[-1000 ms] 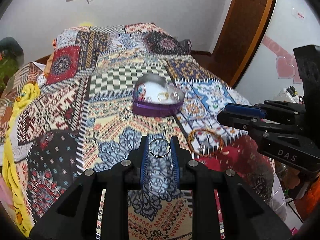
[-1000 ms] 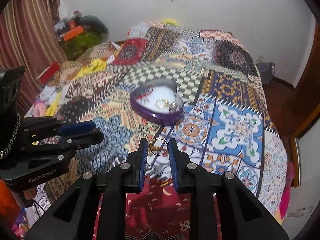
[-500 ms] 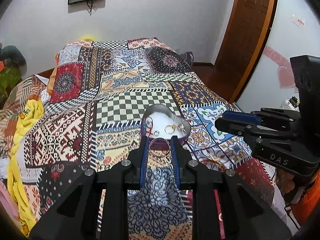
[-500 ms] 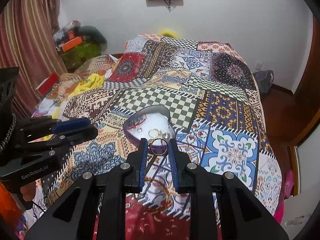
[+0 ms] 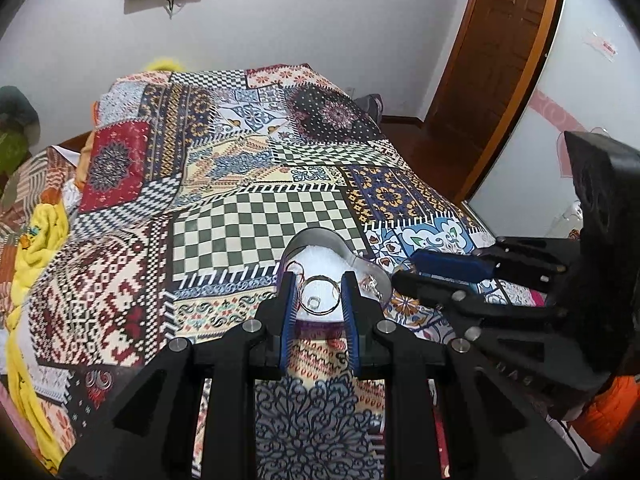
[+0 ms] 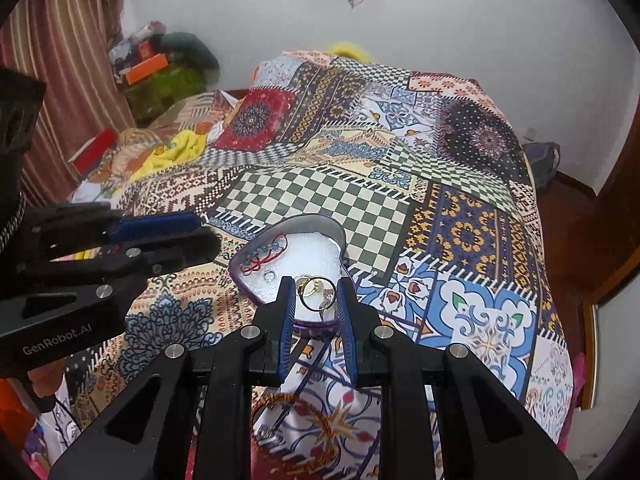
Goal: Organize jewelry
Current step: 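Carry both rings over the tin and open both tools to drop them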
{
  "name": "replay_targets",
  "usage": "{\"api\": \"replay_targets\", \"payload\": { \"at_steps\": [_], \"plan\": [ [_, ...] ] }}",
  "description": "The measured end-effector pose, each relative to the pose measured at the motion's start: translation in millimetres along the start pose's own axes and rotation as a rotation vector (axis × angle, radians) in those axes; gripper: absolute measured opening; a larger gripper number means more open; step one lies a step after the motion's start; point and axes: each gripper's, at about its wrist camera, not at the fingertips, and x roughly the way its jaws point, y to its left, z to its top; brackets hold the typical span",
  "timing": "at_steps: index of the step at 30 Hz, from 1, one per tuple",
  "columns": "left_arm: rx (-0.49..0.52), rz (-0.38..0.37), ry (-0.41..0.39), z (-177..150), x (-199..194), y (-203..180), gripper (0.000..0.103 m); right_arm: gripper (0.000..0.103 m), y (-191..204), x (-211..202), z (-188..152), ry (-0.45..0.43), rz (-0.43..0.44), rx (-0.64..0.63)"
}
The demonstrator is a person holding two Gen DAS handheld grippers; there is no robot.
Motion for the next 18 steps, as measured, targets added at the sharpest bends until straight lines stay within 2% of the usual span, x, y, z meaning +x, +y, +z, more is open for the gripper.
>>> {"api": "replay_targets", "payload": {
  "at_steps": [6,18],
  "plan": [
    [-0.013,-0.048,0.054,7.9,25.3,6.0,0.021,0.019,1.5,17.5,3.7,0.036,0.015,-0.038],
    [-0.03,-0.051,0.105,9.4,50.2,16.5,0.021,0.019,5.6,41.2,4.0,0.083,0.026,-0.091]
  ]
}}
